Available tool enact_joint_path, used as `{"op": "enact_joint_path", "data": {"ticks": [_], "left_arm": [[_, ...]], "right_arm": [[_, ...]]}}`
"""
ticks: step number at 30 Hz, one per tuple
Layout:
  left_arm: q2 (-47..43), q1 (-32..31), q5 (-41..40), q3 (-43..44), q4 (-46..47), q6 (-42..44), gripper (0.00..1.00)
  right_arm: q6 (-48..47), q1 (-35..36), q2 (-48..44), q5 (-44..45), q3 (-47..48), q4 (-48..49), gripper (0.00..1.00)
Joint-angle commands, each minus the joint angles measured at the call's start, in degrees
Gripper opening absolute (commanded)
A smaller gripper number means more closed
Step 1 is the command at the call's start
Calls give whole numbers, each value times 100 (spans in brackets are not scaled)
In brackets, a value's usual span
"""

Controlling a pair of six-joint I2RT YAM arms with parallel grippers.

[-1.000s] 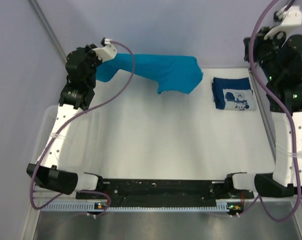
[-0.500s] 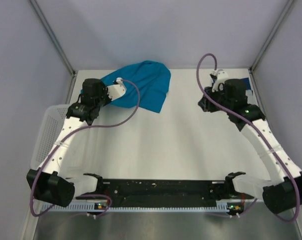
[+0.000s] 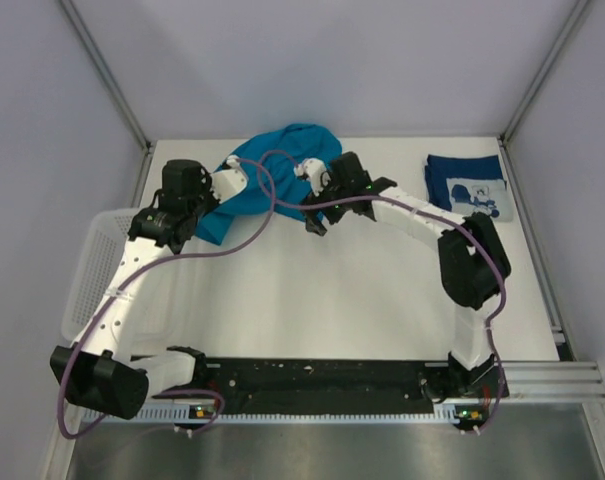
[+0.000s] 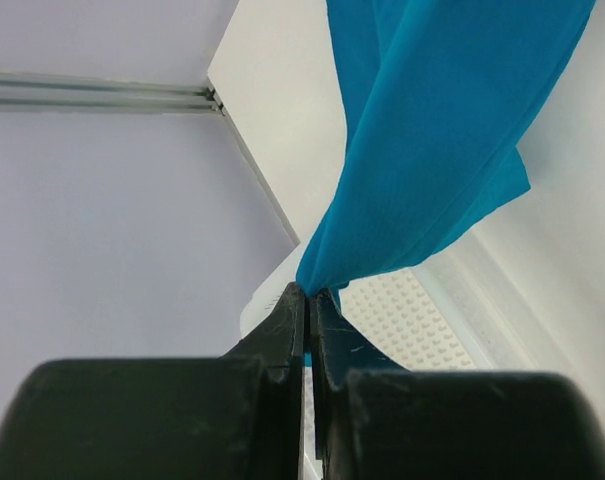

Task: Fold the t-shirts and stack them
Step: Flatten out the tshirt

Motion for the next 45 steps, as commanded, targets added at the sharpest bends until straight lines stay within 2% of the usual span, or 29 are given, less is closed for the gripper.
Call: {"op": "enact_joint_path", "data": {"ticks": [1, 6, 12, 17, 20, 22, 24, 26, 27, 32, 41, 45], "left_arm": [[-80, 42, -260, 60, 192, -102, 0], [-53, 60, -287, 68, 202, -111, 0], [52, 69, -340, 113, 263, -76, 0], [140, 69, -340, 148, 272, -120, 0], [175, 78, -366, 209, 280, -102, 0], [184, 78, -358, 253, 272, -111, 0], [193, 78, -366, 280, 280, -94, 0], [184, 78, -384, 280, 281, -94, 0], [167, 78, -375, 262, 281, -94, 0], [88, 86, -375, 52, 315, 20, 0], [131, 78, -112, -239, 448, 100, 0], [202, 86, 11, -256, 351, 73, 0]], "right_arm": [[-2328, 87, 553, -1277, 694, -22, 86], [-3737, 43, 1275, -1464, 1326, -996, 85], [-3773, -159, 2171, -1429, 2556, -2060, 80], [-3896, -141, 3067, -533, 3584, -2991, 79], [-3914, -115, 3262, -339, 3753, -3257, 74], [-3958, -54, 3227, -365, 3701, -3283, 62], [-3949, -1, 3227, -226, 3666, -3310, 32], [-3897, 34, 3192, 3, 3587, -3310, 7], [-3853, 34, 3122, 65, 3491, -3310, 0], [-3335, -36, 2254, 425, 2446, -3178, 0], [-2149, 131, -1040, 654, -1024, -3178, 0], [-1376, 473, -2316, 645, -2055, -3642, 0]]}}
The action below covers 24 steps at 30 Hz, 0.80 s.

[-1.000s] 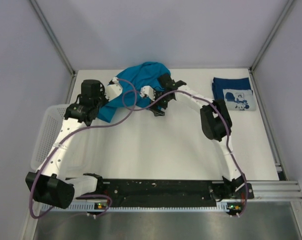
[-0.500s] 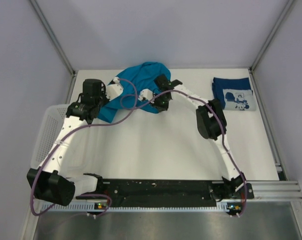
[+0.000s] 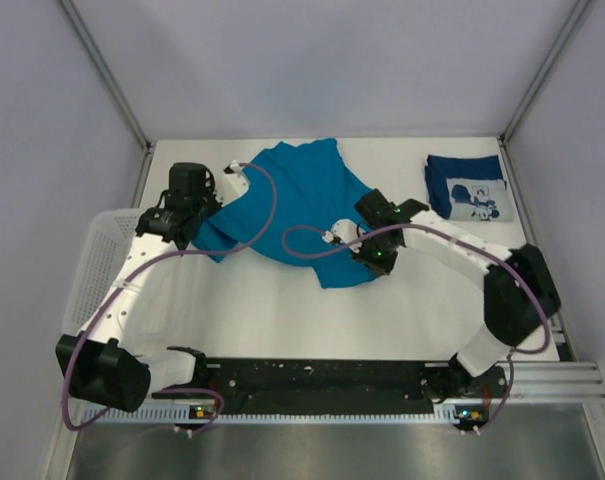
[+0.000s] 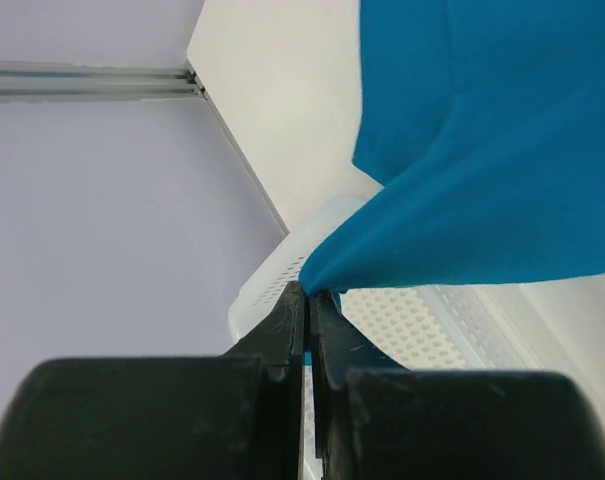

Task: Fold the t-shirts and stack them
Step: Flatten out the tshirt

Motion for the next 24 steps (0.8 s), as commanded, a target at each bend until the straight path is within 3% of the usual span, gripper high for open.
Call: {"op": "enact_joint_path", "data": {"ticks": [1, 4, 7, 10, 15, 21, 24], "left_arm": [[-15, 27, 250, -16, 132, -1, 0], [-14, 27, 443, -95, -25, 8, 0], [-76, 27, 540, -200, -157, -19, 0], [-199, 27, 549, -280, -289, -63, 0], [-357, 27, 601, -192, -509, -177, 0], [-401, 27, 838, 98, -791, -352, 0], [-384, 27, 1006, 116, -765, -475, 0]], "right_arm": [[1139, 508, -1345, -6, -803, -690, 0], [1719, 1210, -1803, -33, -1112, -1261, 0], [1870, 2430, -1988, -14, -1069, -1544, 0], [2018, 3145, -1997, -163, -490, -1597, 0], [2143, 3068, -2531, 440, -14, -1361, 0], [2161, 2180, -3429, 820, -66, -466, 0], [2108, 2171, -3396, 402, -251, 255, 0]]}}
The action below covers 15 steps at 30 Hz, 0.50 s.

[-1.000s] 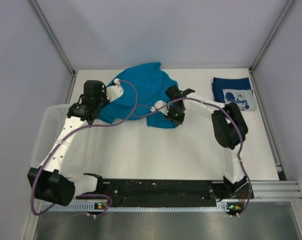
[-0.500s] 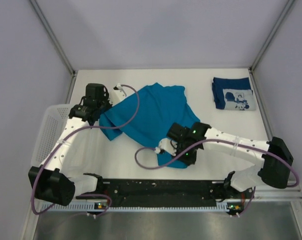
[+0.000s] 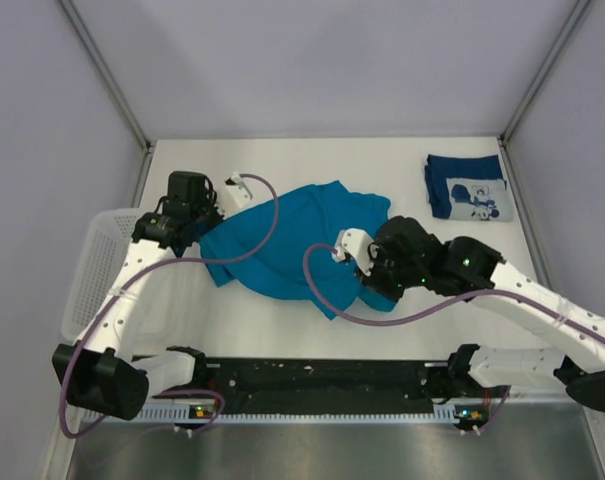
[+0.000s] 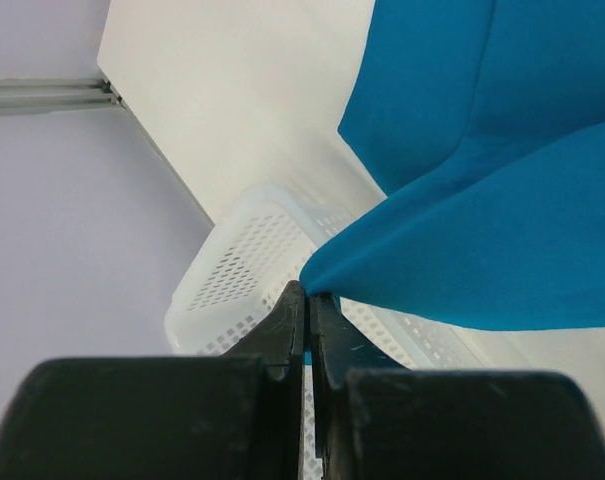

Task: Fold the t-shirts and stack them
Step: Flatten out the tshirt

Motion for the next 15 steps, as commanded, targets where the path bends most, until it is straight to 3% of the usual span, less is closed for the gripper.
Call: {"op": "enact_joint_path", "data": {"ticks": [1, 4, 10, 13, 15], "left_arm": [[-126, 27, 337, 240, 44, -298, 0], [-64, 27, 285, 170, 255, -395, 0], [-47, 27, 276, 3, 405, -431, 0], [-64, 27, 276, -58, 422, -378, 0], [-64, 27, 267, -76, 423, -361, 0]], "right_arm": [[92, -43, 152, -518, -76, 1227, 0], [408, 88, 801, -1215, -138, 1641, 0], [304, 1098, 2392, -1015, -269, 1809, 2], [260, 1240, 2605, -663, -515, 1809, 41], [303, 1240, 2553, -417, -630, 1835, 58]]}}
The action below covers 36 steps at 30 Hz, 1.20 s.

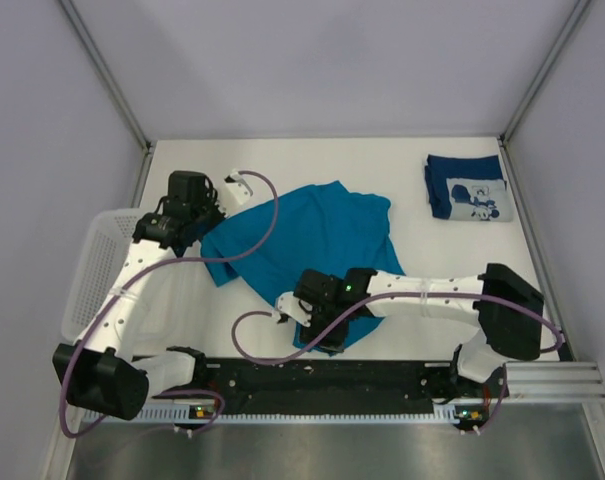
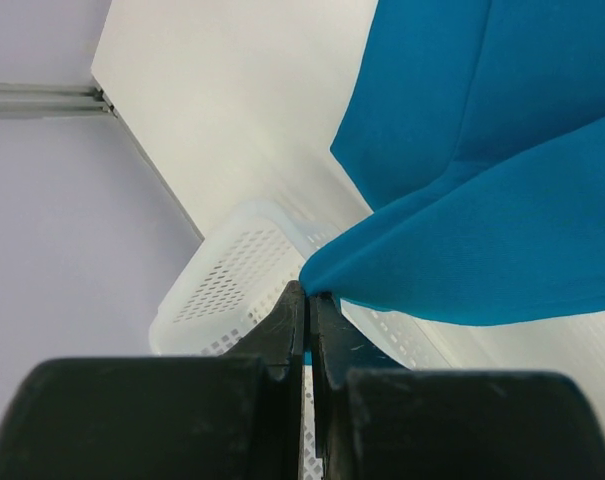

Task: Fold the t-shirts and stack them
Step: Flatten out the tshirt

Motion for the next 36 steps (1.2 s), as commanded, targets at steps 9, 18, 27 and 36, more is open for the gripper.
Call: {"op": "enact_joint_path", "data": {"ticks": [9, 18, 27, 36], "left_arm": [[-93, 27, 68, -155, 300, -48, 0], [-102, 27, -2, -278, 327, -4, 0], [-163, 45, -99, -278, 318, 22, 0], [-146, 63, -90, -129, 239, 49, 0]], "right_arm": [[-457, 62, -343, 417, -870, 688, 99], [-150, 361, 36, 249, -1169, 1927, 99], [289, 369, 1300, 760, -731, 1051, 59], [755, -43, -164, 1067, -651, 514, 0]]}}
